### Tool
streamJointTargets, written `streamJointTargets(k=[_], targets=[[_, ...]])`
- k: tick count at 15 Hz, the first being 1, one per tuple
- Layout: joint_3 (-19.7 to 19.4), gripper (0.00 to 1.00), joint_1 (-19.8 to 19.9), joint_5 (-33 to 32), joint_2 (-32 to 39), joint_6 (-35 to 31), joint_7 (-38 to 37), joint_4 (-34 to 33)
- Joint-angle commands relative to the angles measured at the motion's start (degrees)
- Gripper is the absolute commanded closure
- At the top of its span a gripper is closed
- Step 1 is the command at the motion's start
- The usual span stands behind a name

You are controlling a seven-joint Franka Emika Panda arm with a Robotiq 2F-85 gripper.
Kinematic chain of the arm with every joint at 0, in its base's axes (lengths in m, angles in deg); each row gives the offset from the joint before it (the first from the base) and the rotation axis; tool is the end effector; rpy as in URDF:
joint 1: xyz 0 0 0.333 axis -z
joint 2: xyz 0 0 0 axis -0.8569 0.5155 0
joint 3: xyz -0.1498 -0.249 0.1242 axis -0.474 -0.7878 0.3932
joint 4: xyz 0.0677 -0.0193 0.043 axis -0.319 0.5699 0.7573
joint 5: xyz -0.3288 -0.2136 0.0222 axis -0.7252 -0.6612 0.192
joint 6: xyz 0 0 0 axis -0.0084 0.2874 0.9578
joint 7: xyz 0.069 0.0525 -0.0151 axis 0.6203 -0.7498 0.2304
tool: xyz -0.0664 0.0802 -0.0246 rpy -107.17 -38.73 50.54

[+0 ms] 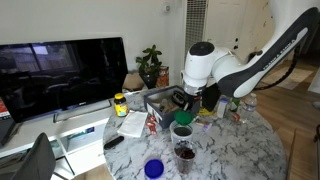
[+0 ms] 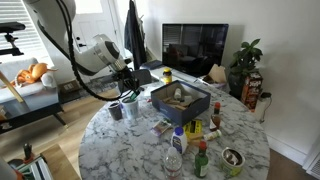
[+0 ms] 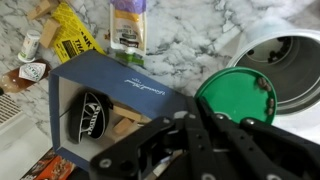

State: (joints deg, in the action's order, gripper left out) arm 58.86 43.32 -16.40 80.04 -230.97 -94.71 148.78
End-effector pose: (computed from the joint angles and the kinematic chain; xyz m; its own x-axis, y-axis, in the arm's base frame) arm 0.5131 0.1871 0.2674 0.9458 0.2115 0.2463 0.1214 -0.9341 0.3357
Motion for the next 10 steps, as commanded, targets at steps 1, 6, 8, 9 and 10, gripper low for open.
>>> streamJointTargets(k=[1, 6, 8, 9, 10], targets=[[-0.5, 0.98, -1.5, -6.6, 0.5, 1.4, -5.9, -0.5], [0.5, 0.98, -1.5, -13.9, -0.9, 1.2, -10.4, 1.2], [0.9, 0.98, -1.1, -16.4, -1.5, 0.4, -11.6, 2.3], [1.0, 0.98, -0.9, -17.7, -1.7, 0.3, -12.2, 2.7], [1.2, 0.98, -0.8, -19.0, -1.9, 0.3, -12.9, 3.1]])
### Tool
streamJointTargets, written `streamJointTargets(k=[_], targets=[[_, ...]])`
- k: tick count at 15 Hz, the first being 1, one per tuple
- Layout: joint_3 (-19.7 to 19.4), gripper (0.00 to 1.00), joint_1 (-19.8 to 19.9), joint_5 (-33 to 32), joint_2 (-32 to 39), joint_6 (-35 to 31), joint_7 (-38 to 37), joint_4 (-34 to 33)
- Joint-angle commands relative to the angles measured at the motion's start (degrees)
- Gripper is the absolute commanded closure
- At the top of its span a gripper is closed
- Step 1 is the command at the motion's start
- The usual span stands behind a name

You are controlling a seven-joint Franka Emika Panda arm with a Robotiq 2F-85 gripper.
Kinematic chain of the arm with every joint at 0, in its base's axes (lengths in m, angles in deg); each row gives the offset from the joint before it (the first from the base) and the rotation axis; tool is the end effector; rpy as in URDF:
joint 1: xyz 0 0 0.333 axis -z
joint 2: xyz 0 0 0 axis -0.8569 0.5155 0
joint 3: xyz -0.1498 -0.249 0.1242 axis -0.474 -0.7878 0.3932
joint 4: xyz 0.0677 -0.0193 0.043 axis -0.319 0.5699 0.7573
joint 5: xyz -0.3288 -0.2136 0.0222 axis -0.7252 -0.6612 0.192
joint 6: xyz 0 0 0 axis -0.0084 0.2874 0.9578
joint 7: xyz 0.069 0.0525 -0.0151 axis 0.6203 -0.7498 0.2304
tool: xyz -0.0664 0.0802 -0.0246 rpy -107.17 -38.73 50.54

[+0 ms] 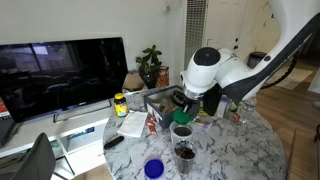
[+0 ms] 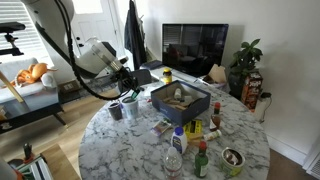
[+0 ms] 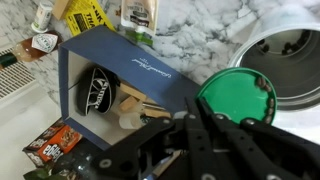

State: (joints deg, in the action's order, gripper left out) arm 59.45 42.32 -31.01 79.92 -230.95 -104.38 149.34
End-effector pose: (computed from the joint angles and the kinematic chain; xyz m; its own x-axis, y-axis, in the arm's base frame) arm 0.5019 0.2014 0.2632 0.8964 0.3101 0.3168 0.1564 -0.8898 0.4287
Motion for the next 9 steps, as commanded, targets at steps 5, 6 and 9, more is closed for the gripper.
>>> streamJointTargets(k=[5, 6, 9], targets=[[1.6, 0.98, 0.7, -13.7, -3.4, -1.1, -10.6, 4.4], [1.9, 0.98, 1.0, -15.7, -4.0, -1.8, -11.7, 5.1], [0.8, 0.98, 0.1, -20.7, -5.2, -3.9, -15.3, 7.0]])
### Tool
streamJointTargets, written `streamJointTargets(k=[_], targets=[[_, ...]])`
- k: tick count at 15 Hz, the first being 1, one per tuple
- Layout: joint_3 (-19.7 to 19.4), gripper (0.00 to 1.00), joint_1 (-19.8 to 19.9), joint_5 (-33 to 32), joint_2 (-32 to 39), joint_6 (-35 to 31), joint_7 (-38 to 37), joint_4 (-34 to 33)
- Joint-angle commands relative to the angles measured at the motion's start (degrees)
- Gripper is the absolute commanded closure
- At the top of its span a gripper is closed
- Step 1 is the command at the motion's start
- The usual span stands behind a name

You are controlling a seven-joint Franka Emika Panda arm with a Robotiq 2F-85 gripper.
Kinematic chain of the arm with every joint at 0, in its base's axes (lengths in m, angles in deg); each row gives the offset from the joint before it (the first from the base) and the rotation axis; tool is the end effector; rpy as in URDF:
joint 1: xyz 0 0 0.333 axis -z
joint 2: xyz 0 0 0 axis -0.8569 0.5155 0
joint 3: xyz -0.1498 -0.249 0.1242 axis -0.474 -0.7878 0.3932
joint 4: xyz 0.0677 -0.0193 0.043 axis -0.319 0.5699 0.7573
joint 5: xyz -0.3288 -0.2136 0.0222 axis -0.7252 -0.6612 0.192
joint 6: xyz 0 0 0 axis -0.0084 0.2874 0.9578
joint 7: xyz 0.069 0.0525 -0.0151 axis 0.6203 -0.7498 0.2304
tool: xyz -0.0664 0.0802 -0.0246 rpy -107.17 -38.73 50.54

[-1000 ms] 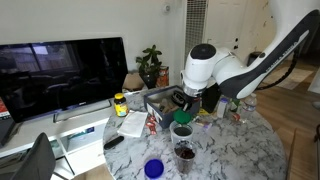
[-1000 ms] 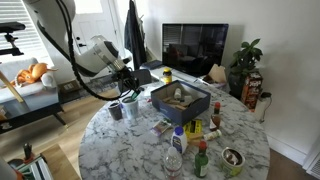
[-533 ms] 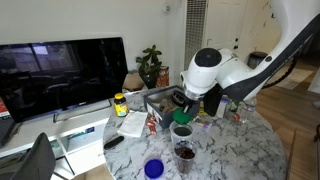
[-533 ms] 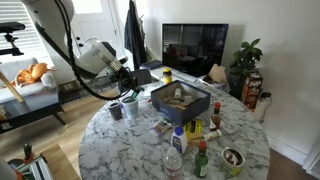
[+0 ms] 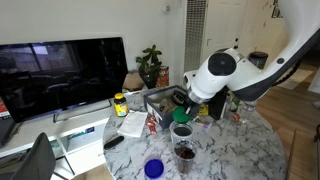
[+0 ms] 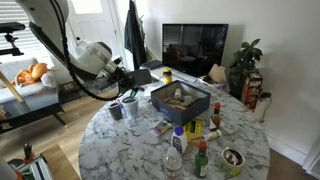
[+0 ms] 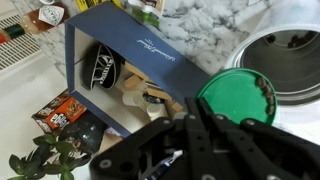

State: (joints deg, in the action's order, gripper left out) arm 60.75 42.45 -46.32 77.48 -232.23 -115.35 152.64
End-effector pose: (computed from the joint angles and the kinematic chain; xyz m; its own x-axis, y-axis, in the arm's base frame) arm 0.4774 0.2085 0.2626 0.8230 0.4035 0.3999 0.1829 -0.8546 0.4859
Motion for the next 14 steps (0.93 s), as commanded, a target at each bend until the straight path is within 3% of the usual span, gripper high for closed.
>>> streamJointTargets(k=[1, 4, 6, 9, 10, 14], targets=[[-0.6, 0.98, 0.1, -7.4, -3.1, -3.6, -5.4, 4.2], [-0.9, 0.98, 0.5, -12.2, -3.6, -6.8, -8.0, 5.1], [-0.5, 0.93, 0.2, -9.4, -2.0, -5.0, -6.2, 3.2], [-0.7, 0.93, 0.4, -9.8, -2.3, -5.8, -6.8, 3.7], [-0.7, 0.98, 0.5, -9.8, -2.3, -5.8, -6.8, 3.8], [-1.7, 0.98, 1.4, -18.1, -1.3, -13.2, -11.6, 2.7]])
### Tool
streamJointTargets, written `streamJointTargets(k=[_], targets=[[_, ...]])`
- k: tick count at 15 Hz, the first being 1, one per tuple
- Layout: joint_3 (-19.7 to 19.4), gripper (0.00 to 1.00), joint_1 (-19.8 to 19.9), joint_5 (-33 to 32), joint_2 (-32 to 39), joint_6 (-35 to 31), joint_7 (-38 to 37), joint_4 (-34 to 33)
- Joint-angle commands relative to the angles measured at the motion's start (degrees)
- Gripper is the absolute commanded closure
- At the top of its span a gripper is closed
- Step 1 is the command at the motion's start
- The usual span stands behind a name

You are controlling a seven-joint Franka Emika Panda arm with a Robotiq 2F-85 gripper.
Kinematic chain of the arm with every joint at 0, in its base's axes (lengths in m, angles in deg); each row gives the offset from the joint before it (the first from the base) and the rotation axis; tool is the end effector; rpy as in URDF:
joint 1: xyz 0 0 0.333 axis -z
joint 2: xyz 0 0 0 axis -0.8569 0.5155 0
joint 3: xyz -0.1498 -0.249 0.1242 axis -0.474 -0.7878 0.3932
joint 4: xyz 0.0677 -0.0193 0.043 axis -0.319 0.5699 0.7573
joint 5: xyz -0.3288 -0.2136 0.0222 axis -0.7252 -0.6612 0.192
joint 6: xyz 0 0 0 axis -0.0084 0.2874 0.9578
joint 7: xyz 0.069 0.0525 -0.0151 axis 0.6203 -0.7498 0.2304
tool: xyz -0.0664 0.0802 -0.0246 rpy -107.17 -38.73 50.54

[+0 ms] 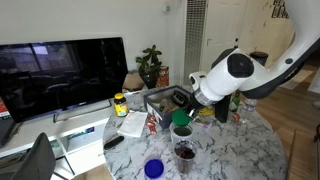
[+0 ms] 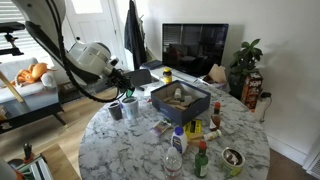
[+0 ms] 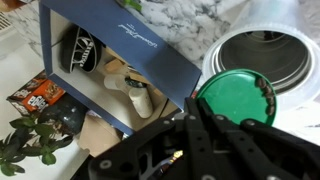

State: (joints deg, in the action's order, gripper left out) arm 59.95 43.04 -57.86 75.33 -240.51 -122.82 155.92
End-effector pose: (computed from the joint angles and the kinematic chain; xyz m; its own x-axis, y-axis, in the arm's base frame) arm 0.4547 0.2082 0.2624 0.7488 0.4685 0.4689 0.2650 -0.8600 0.4361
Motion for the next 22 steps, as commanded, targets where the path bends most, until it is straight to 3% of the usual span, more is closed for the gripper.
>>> streamJointTargets(k=[1, 12, 22], targets=[[-1.1, 0.98, 1.0, -9.0, 1.0, -6.3, -5.5, -0.8], [-1.1, 0.98, 1.9, -39.8, 2.2, -7.9, -25.7, -3.8], [-0.2, 0.98, 2.2, -61.2, 1.7, -5.9, -40.6, -2.4]])
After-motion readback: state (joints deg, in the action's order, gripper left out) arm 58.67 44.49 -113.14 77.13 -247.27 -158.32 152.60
